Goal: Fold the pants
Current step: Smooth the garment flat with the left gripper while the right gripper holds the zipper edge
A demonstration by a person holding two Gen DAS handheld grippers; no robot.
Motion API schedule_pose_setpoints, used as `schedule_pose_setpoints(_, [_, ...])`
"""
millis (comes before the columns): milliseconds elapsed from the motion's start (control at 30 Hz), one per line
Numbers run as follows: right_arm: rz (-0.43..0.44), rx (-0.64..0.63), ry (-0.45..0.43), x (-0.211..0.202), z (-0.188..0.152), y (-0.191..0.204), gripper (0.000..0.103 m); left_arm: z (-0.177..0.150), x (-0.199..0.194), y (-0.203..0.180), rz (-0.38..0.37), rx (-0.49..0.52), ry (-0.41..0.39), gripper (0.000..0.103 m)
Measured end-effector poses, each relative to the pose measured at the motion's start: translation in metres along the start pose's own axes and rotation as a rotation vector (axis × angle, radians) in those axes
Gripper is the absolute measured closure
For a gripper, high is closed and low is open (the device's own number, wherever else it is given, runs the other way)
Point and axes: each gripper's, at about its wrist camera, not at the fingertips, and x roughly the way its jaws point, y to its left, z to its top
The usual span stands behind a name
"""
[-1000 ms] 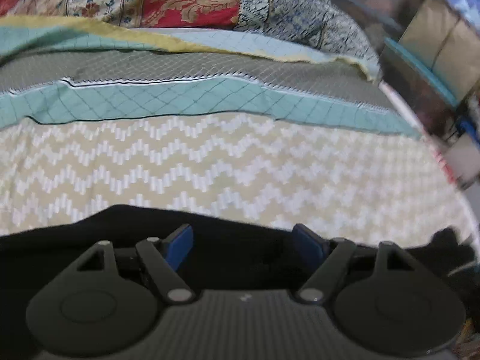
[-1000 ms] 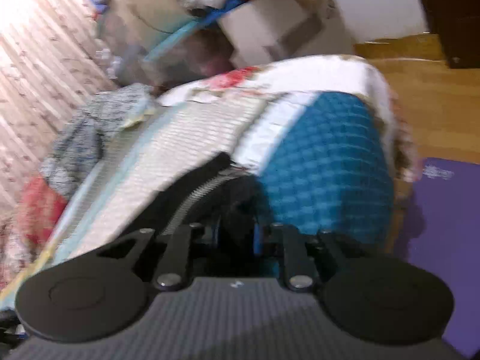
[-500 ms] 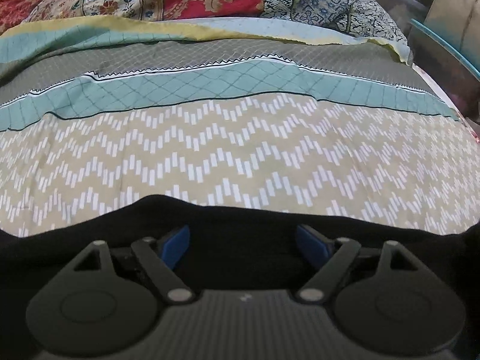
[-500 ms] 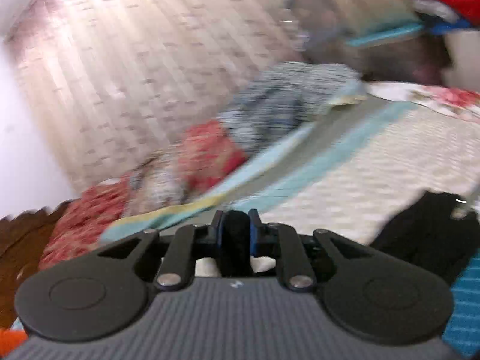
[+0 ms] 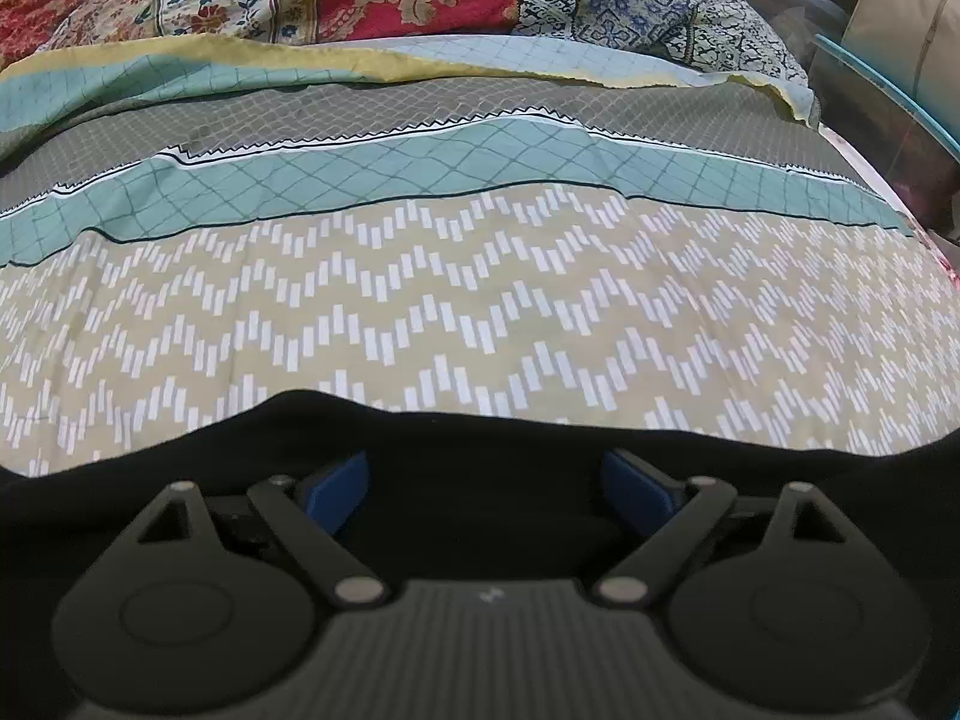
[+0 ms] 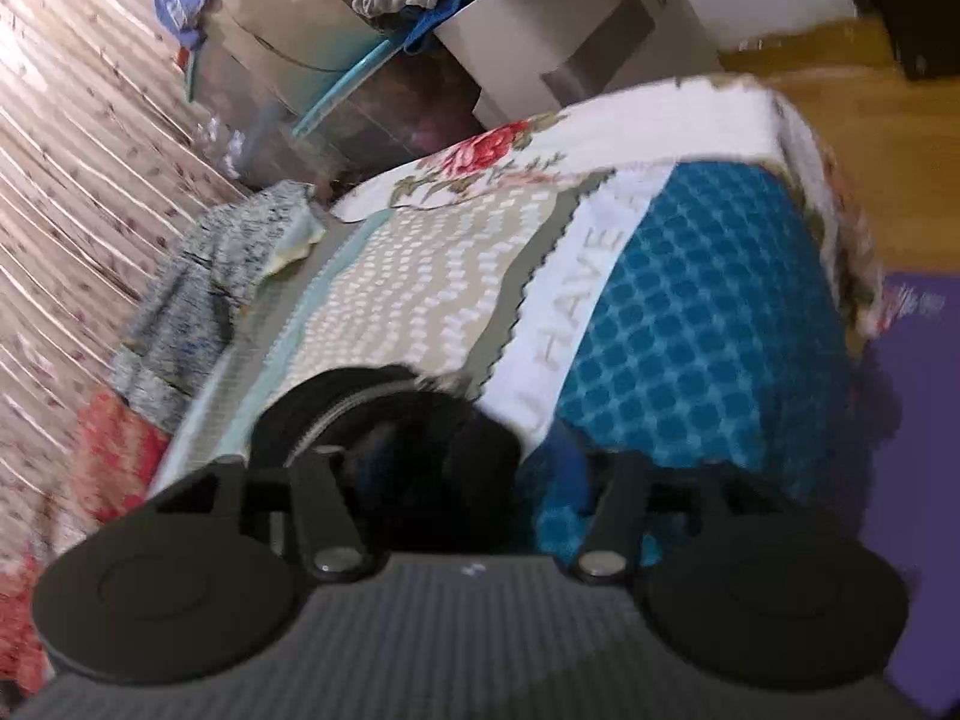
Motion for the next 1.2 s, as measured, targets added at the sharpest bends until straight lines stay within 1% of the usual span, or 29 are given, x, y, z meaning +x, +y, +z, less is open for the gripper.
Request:
schedule_pose_setpoints(33, [0.018,0.005,-0.001,-0.002,-0.006,0.000,0.034,0.000,0.000,0.000,-0.003,-0.003,0.000,0.014])
schedule_pose_setpoints(100, [0.025,0.016,-0.017,0.008,-0.013,0.003,0.034,0.000,0.000,0.001,-0.008,-0.004,0.000,0.014])
schedule_pose_setpoints(133, [0.027,0.021,-0.017,0.010,-0.016,0.004,0.035,0.000,0.000,0.001,-0.007,-0.004,-0.001,0.014])
schedule_pose_setpoints(167, [0.036,0.006,-0.006,0.015,-0.019,0.008,0.042,0.000,0.000,0.000,-0.004,-0.004,-0.001,0.014])
schedule_pose_setpoints(200, [0.040,-0.025,0.025,0.020,-0.021,0.017,0.063,0.000,-0.001,0.000,-0.003,-0.007,0.001,0.014])
schedule_pose_setpoints(233, [0.020,-0.064,0.059,0.026,-0.024,0.028,0.066,0.000,-0.002,0.000,-0.004,-0.013,0.003,0.014])
schedule_pose_setpoints(267, [-0.001,-0.120,0.070,0.027,-0.026,0.042,0.068,0.000,-0.004,0.001,-0.011,-0.023,0.008,0.014])
schedule_pose_setpoints(300, [-0.007,-0.177,0.053,0.022,-0.027,0.055,0.071,0.000,-0.006,0.002,-0.020,-0.036,0.011,0.014])
schedule_pose_setpoints(333, [-0.001,-0.217,0.007,0.012,-0.025,0.066,0.089,0.000,-0.008,0.004,-0.028,-0.048,0.014,0.014])
schedule_pose_setpoints(367, [0.003,-0.256,-0.060,-0.001,-0.022,0.076,0.089,-0.001,-0.011,0.006,-0.036,-0.059,0.016,0.014])
schedule_pose_setpoints(433, [-0.062,-0.301,-0.198,-0.021,-0.017,0.085,0.089,-0.002,-0.015,0.011,-0.045,-0.075,0.017,0.014])
schedule_pose_setpoints(467, [-0.103,-0.306,-0.228,-0.021,-0.016,0.081,0.089,-0.002,-0.016,0.012,-0.048,-0.078,0.016,0.014])
schedule_pose_setpoints(500, [-0.156,-0.303,-0.208,-0.011,-0.015,0.072,0.089,-0.003,-0.017,0.013,-0.051,-0.080,0.016,0.014])
schedule_pose_setpoints(533, [-0.210,-0.276,-0.148,0.004,-0.015,0.059,0.089,-0.004,-0.018,0.013,-0.052,-0.081,0.017,0.014])
schedule_pose_setpoints(567, [-0.242,-0.232,-0.095,0.016,-0.016,0.046,0.089,-0.005,-0.020,0.013,-0.054,-0.082,0.016,0.014])
schedule_pose_setpoints(600, [-0.234,-0.189,-0.086,0.019,-0.018,0.035,0.088,-0.005,-0.024,0.014,-0.060,-0.084,0.012,0.014])
schedule_pose_setpoints(667, [-0.174,-0.112,-0.102,0.010,-0.014,0.026,0.083,-0.007,-0.031,0.016,-0.072,-0.088,0.006,0.014])
schedule_pose_setpoints(700, [-0.134,-0.056,-0.097,0.007,-0.010,0.020,0.076,-0.008,-0.035,0.017,-0.081,-0.094,0.005,0.014])
schedule_pose_setpoints(733, [-0.094,-0.001,-0.091,0.005,-0.007,0.013,0.059,-0.009,-0.039,0.018,-0.094,-0.102,0.003,0.014])
schedule_pose_setpoints(800, [0.010,0.097,-0.069,0.005,-0.005,0.002,0.039,-0.012,-0.049,0.022,-0.126,-0.122,-0.003,0.014])
schedule_pose_setpoints(833, [0.043,0.127,-0.068,0.001,-0.006,0.003,0.032,-0.015,-0.054,0.022,-0.139,-0.129,-0.007,0.014])
schedule_pose_setpoints(900, [0.072,0.141,-0.066,-0.003,-0.010,0.007,0.029,-0.022,-0.066,0.025,-0.174,-0.132,-0.019,0.014])
schedule_pose_setpoints(967, [0.065,0.086,-0.017,0.007,-0.017,0.017,0.029,-0.031,-0.073,0.025,-0.183,-0.115,-0.023,0.014])
schedule_pose_setpoints(1000, [0.047,0.013,-0.018,0.009,-0.023,0.028,0.039,-0.036,-0.074,0.025,-0.177,-0.101,-0.018,0.014])
schedule_pose_setpoints(1033, [0.006,-0.078,-0.020,0.011,-0.027,0.041,0.075,-0.040,-0.074,0.025,-0.168,-0.093,-0.009,0.014])
schedule_pose_setpoints(1067, [-0.059,-0.148,-0.006,0.015,-0.030,0.053,0.088,-0.045,-0.074,0.027,-0.157,-0.093,0.008,0.014])
schedule_pose_setpoints(1100, [-0.056,-0.149,0.020,0.018,-0.029,0.058,0.088,-0.049,-0.073,0.030,-0.153,-0.105,0.022,0.014])
schedule_pose_setpoints(1133, [-0.037,-0.119,0.006,0.013,-0.028,0.060,0.088,-0.052,-0.074,0.033,-0.157,-0.117,0.030,0.014])
schedule_pose_setpoints(1200, [-0.032,-0.149,-0.043,0.001,-0.026,0.077,0.088,-0.056,-0.078,0.041,-0.165,-0.145,0.030,0.014])
